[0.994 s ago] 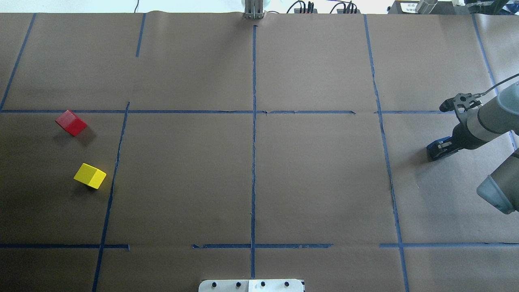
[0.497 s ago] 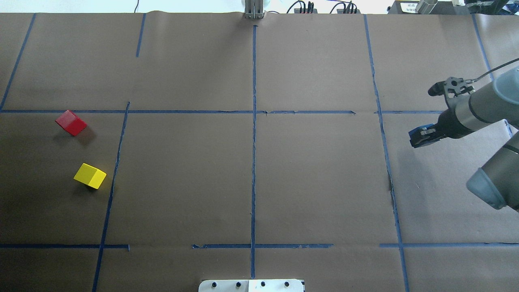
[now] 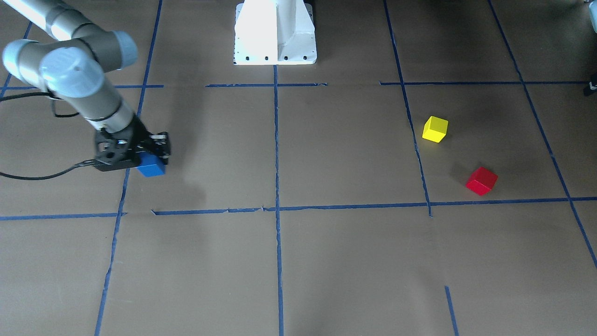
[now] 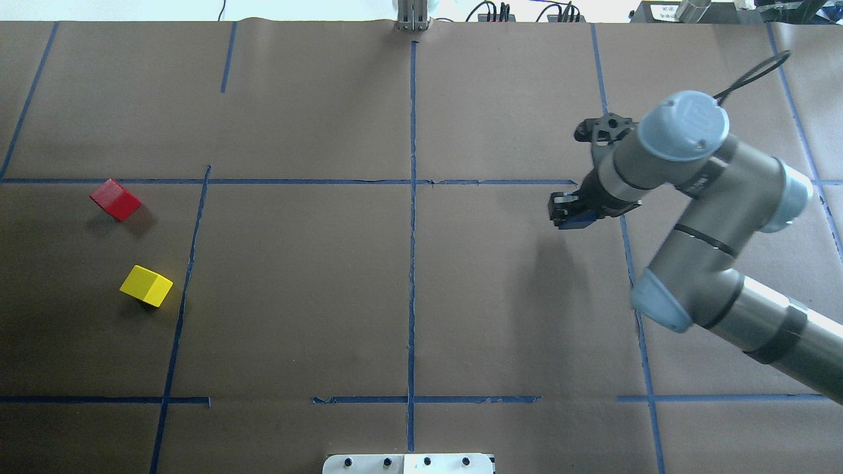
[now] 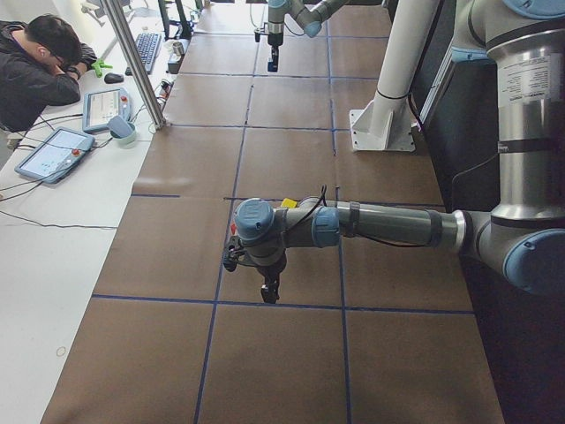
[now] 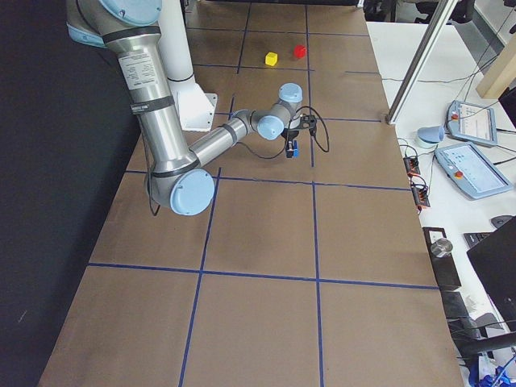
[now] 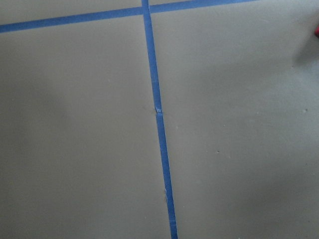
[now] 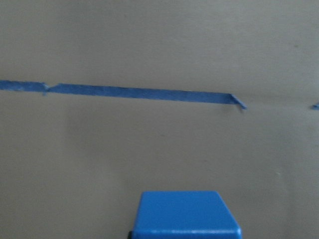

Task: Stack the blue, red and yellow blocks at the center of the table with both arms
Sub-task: 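Carry the blue cube with the right gripper to the table center and set it down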

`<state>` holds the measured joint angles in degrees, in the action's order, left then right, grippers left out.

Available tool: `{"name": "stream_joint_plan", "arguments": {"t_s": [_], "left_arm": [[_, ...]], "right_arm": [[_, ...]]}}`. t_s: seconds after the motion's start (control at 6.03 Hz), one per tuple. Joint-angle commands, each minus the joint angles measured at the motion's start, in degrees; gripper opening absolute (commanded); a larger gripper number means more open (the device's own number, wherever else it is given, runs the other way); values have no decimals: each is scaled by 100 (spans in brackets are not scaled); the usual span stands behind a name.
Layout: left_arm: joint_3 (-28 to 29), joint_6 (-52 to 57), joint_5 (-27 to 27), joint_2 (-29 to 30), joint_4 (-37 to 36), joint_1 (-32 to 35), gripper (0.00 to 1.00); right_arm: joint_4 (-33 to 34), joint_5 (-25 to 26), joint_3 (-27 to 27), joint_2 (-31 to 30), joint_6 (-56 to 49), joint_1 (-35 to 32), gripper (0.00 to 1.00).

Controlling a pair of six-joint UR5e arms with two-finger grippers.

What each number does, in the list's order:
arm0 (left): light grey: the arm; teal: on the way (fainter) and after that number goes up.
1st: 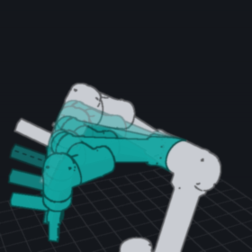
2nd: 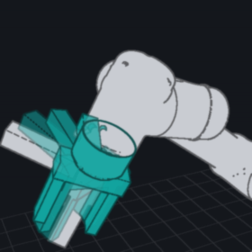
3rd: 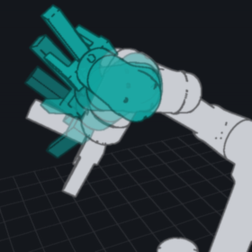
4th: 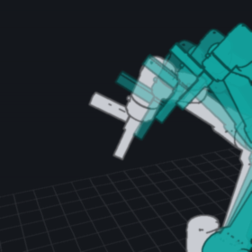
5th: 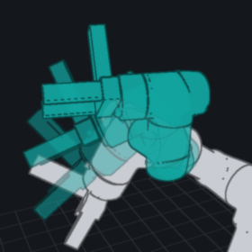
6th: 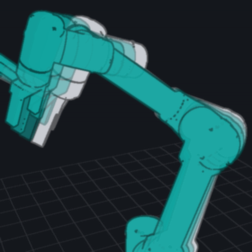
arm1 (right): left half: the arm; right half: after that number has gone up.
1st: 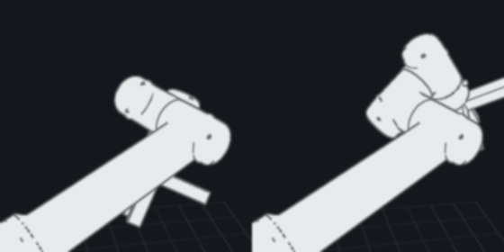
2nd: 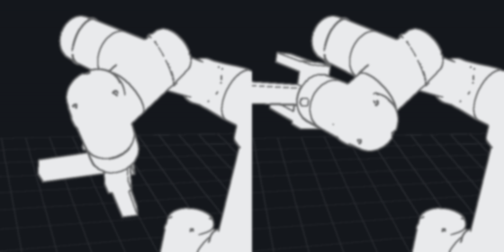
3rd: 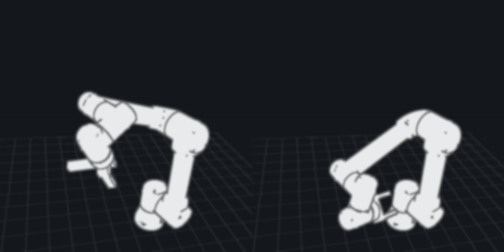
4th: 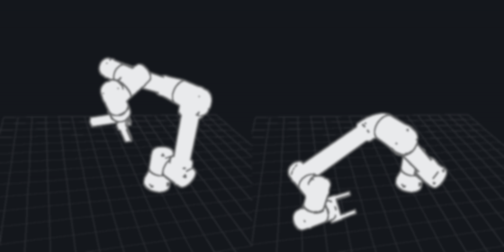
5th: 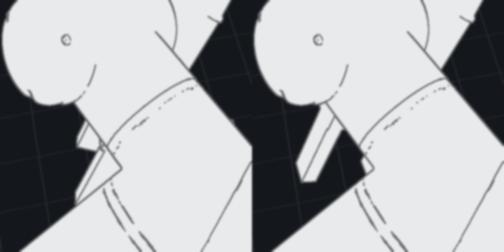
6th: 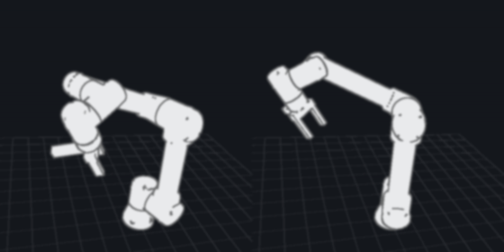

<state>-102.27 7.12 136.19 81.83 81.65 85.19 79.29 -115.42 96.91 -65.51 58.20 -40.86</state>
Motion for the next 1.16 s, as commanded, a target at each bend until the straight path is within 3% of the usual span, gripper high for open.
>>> {"name": "stream_joint_plan", "arguments": {"t_s": [0.0, 0.17, 0.66, 0.99], "left_arm": [[-4, 0, 4, 0, 8, -3, 100], [-4, 0, 4, 0, 17, -3, 100], [-4, 0, 4, 9, 26, -3, 100], [-4, 0, -4, 0, 26, -3, 100]], "right_arm": [[403, 265, -1089, 1491, 681, 385, 26], [412, 501, -1731, 2167, 1093, 630, 27], [421, 933, -2690, 3014, 1212, 1097, 34], [403, 934, -2739, 3027, 1211, 1168, 43]]}}
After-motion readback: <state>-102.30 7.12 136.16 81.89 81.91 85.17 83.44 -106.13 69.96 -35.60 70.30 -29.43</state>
